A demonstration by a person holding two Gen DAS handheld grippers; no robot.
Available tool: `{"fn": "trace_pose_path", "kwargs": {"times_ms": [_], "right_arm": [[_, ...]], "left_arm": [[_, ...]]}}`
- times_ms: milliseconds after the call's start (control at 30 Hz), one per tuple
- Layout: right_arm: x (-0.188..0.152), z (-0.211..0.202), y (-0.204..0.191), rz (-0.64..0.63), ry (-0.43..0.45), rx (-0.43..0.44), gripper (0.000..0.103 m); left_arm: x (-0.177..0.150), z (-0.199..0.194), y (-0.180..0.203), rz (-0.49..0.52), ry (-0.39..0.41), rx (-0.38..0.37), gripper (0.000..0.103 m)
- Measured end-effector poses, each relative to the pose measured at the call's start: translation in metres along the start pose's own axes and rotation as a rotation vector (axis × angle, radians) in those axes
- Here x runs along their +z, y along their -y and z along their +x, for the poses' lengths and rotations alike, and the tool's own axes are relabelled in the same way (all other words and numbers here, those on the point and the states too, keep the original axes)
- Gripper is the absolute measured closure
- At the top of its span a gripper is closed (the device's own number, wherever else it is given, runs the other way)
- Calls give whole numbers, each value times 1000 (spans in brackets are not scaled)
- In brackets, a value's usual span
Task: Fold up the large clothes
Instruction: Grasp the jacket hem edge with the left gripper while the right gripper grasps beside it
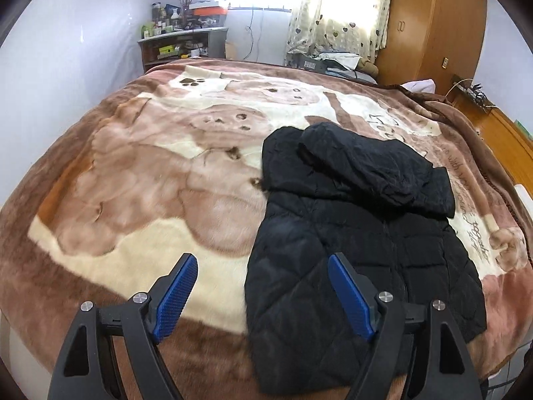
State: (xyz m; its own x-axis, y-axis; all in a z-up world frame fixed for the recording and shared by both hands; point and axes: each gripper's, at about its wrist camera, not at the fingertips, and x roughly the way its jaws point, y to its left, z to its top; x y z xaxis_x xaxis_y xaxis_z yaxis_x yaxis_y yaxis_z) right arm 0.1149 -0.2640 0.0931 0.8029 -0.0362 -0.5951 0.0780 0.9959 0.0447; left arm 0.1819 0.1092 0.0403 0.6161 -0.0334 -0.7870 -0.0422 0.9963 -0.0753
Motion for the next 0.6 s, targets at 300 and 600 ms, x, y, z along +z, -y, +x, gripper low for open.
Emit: {"fn": "trace_pose_path", "kwargs": {"times_ms": [300, 600], "right_arm": [[-68, -23, 19, 41, -73, -36, 48], [-139, -8, 65, 135, -160, -96, 35]], "left_arm": [[-59, 6, -16, -10, -79, -1, 22], [-105, 38, -11, -32, -148, -46, 22]]}}
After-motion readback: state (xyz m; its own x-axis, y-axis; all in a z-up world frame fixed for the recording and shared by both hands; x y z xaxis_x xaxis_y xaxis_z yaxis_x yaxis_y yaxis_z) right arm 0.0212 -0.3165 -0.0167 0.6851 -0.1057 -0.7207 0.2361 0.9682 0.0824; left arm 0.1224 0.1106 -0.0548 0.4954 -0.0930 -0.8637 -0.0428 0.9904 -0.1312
